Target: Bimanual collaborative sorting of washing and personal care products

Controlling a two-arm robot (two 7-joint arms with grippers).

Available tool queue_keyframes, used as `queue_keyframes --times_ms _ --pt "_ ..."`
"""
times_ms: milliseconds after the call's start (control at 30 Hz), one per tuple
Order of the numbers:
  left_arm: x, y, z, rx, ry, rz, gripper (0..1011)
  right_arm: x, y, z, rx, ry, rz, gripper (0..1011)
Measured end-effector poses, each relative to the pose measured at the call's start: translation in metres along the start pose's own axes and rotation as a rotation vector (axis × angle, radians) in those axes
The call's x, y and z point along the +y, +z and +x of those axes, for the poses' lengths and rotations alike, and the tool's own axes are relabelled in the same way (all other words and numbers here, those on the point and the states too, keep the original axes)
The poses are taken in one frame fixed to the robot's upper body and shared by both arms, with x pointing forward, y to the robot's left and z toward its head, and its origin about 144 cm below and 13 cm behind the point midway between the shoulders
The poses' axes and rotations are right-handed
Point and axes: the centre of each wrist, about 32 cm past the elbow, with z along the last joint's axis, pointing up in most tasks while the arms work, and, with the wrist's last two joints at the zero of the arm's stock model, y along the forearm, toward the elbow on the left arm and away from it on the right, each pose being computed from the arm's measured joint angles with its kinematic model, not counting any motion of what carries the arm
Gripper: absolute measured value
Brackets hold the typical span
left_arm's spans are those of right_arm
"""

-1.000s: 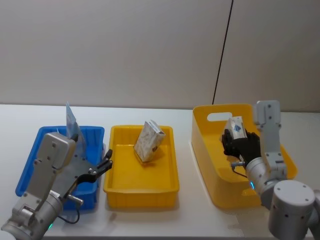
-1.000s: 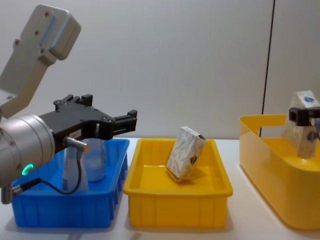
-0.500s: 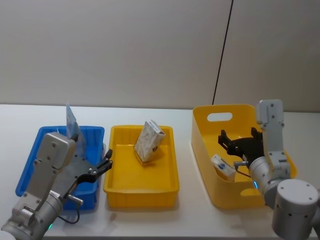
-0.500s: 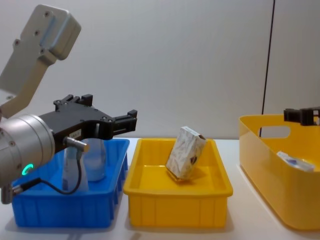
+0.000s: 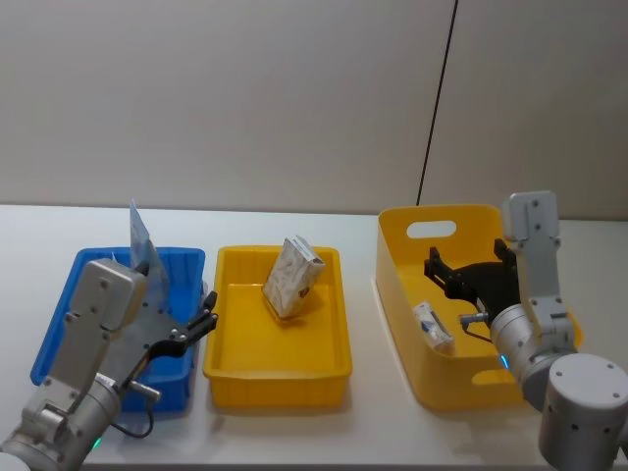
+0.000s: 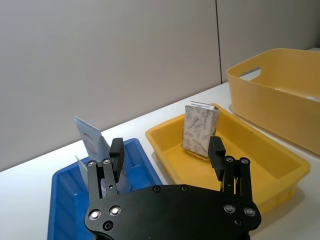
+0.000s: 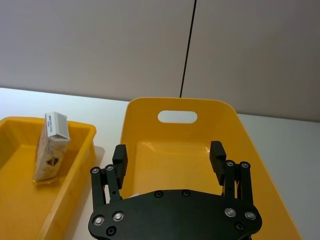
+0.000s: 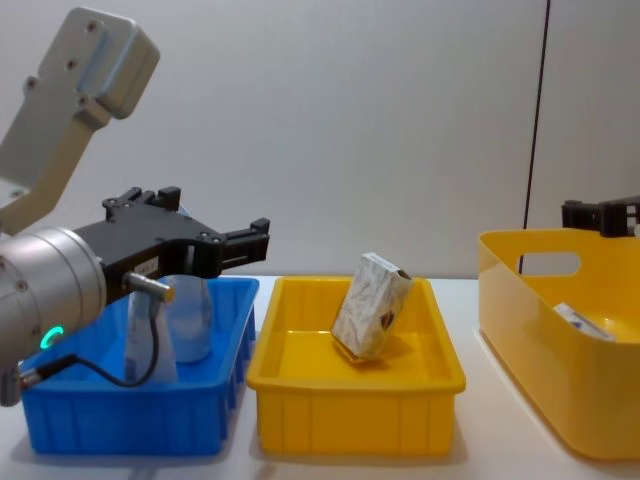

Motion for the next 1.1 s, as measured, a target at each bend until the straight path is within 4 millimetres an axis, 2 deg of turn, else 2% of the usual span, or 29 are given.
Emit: queue_keyframes --times_ms 600,1100 --pt "0.003 0.005 0.014 -0.04 0.113 0.086 1001 -0.002 0.001 0.0 -0.01 0.009 0.019 1004" --pt "-0.011 -0.011 0.029 0.005 0.122 0.213 1001 -0.003 0.001 0.0 -0.013 0.01 0.022 1004"
